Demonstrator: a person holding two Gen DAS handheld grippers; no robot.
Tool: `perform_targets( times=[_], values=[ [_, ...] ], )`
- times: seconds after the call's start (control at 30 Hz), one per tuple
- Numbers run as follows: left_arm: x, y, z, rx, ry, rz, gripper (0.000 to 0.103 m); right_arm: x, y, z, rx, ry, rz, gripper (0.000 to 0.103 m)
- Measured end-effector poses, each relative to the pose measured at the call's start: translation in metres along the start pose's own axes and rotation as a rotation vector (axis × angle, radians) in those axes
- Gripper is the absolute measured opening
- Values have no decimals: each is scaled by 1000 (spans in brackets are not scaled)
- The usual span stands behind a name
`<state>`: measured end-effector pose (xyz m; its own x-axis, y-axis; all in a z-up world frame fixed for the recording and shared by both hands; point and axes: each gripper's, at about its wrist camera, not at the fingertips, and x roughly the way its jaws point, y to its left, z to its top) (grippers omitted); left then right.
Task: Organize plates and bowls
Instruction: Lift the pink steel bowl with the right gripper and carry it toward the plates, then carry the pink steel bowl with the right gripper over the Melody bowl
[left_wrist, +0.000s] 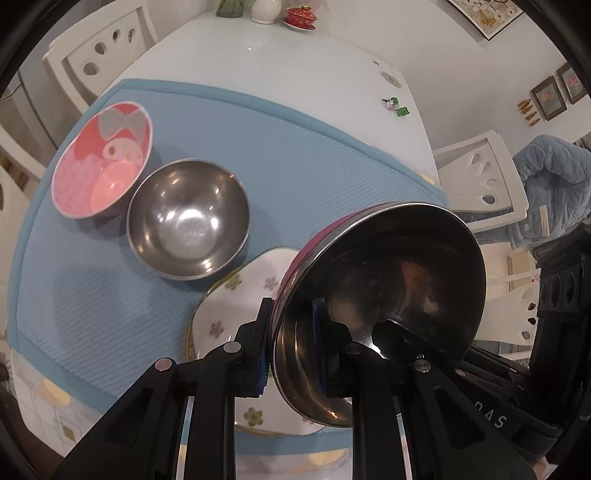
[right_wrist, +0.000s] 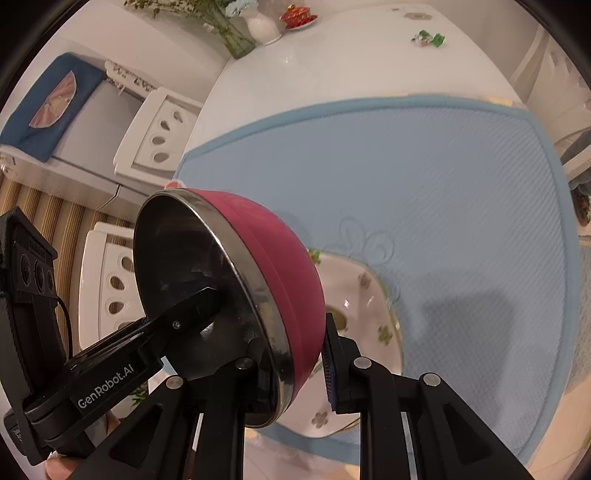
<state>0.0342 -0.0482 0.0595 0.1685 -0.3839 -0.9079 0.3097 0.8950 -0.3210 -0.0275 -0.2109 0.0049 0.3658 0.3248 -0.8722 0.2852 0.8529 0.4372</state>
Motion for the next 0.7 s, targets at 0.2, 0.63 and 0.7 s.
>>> perform_targets(
  times=[0.2, 0.63, 0.7],
  values=[
    [-1, 18, -21, -34, 17, -13, 16, 11, 9, -6, -50, 44, 2, 18],
    [17, 27, -49, -114, 53, 8, 16, 38, 0, -13, -96, 171, 6, 18],
    [20, 27, -51, -125, 57, 15, 16, 43, 0, -11, -93, 184, 13, 18]
  ],
)
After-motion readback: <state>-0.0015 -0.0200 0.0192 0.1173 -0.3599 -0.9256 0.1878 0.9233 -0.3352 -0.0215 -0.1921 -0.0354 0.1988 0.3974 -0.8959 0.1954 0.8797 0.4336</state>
